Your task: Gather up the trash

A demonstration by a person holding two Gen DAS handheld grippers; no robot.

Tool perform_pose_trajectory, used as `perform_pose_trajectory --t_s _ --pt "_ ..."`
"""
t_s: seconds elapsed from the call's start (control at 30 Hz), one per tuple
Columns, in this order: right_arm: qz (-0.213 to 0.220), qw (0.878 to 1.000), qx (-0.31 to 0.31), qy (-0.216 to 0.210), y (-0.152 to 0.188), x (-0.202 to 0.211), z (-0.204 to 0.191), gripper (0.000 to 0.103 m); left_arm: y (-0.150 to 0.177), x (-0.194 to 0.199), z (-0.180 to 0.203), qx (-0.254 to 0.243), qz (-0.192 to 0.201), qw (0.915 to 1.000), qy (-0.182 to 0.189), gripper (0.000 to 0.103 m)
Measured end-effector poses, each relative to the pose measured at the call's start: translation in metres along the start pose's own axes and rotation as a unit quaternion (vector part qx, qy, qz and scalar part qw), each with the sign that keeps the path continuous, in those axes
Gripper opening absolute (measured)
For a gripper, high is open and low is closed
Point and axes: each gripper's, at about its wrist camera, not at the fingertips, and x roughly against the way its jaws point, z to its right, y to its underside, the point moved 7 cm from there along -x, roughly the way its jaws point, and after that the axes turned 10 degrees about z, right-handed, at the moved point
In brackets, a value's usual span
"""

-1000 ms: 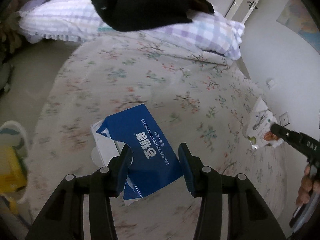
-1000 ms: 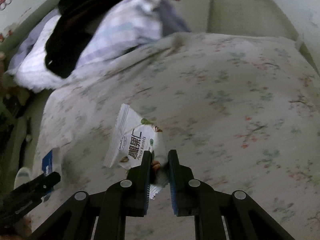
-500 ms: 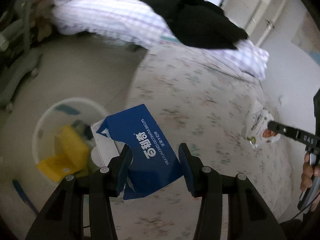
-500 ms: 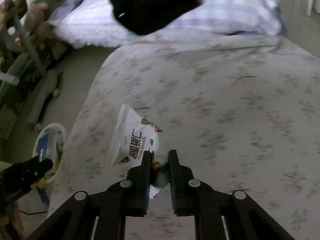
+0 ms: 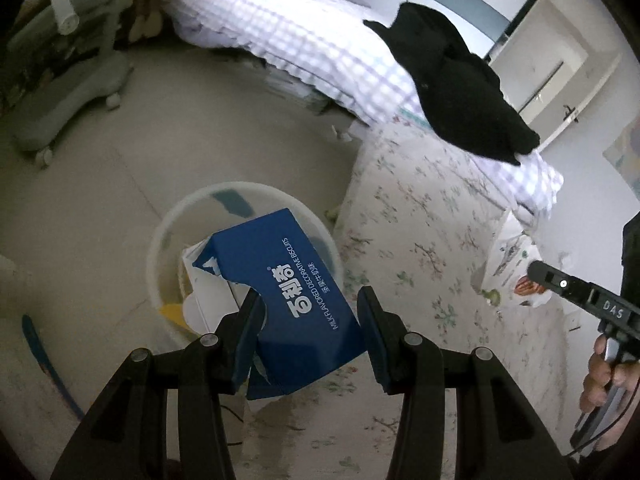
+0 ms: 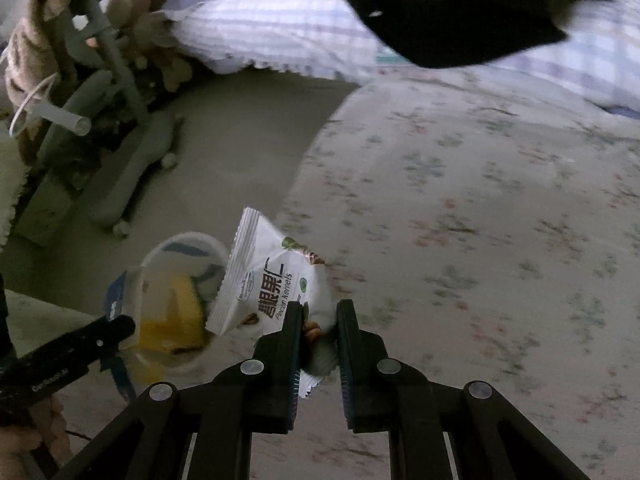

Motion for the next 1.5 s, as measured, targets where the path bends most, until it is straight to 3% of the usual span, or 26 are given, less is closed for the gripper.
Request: perform_pose_trajectory --t_s 0.2,0.3,0.33,0.37,0.4,0.57,0.7,0.83,0.93,1.0,1.07,1.1,1.5 --pt "-0.013 1.000 0.019 -0.017 0.004 -0.031 -0.043 0.014 -0.005 -0.009 -0.033 0.020 -0.008 0.9998 -0.006 0.050" --pt "-0.021 0.999 0.026 -0.026 0.007 -0.044 -0.061 0.014 -0.014 -0.014 -0.035 0.016 0.008 0.9997 0.017 0.052" --pt "-0.022 0.999 0.028 -0.028 0.007 -0.047 -0.067 0.014 -0.016 -0.015 -0.034 0.011 0.011 0.9996 0.024 0.060" --pt "-0.022 0.999 0.029 -0.029 0.007 -0.051 -0.072 0.014 -0.016 -0.019 -0.035 0.008 0.011 0.9996 0.025 0.077" --pt "-0.021 0.999 0.030 -0.029 0.007 -0.055 -0.076 0.014 -0.016 -0.021 -0.035 0.008 0.008 0.9997 0.021 0.083" --pt "-0.025 0.999 0.028 -0.025 0.007 -0.068 -0.085 0.014 -0.021 -0.019 -0.043 0.024 0.013 0.9996 0.008 0.086" --pt "-0.029 0.999 0.034 -0.022 0.010 -0.074 -0.090 0.014 -0.023 -0.010 -0.061 0.051 0.022 0.9981 -0.028 0.089" --pt "-0.031 0.998 0.043 -0.013 0.012 -0.083 -0.095 0.015 -0.014 -0.003 -0.081 0.058 0.013 0.9935 -0.098 0.090" --pt "-0.033 0.998 0.054 -0.001 0.015 -0.092 -0.101 0.016 -0.008 0.000 -0.084 0.049 0.005 0.9927 -0.110 0.093" --pt "-0.032 0.998 0.057 -0.002 0.016 -0.099 -0.105 0.024 -0.007 0.000 -0.083 0.043 0.005 0.9929 -0.110 0.097" --pt "-0.030 0.998 0.054 -0.012 0.017 -0.104 -0.111 0.049 -0.006 0.004 -0.082 0.037 0.007 0.9931 -0.111 0.101" --pt "-0.035 0.998 0.050 -0.015 0.017 -0.106 -0.112 0.055 -0.006 0.006 -0.082 0.036 0.007 0.9932 -0.111 0.102" --pt "0.001 0.998 0.063 -0.006 0.008 -0.064 -0.115 0.067 -0.006 0.035 -0.079 0.045 0.021 0.9938 -0.099 0.103"
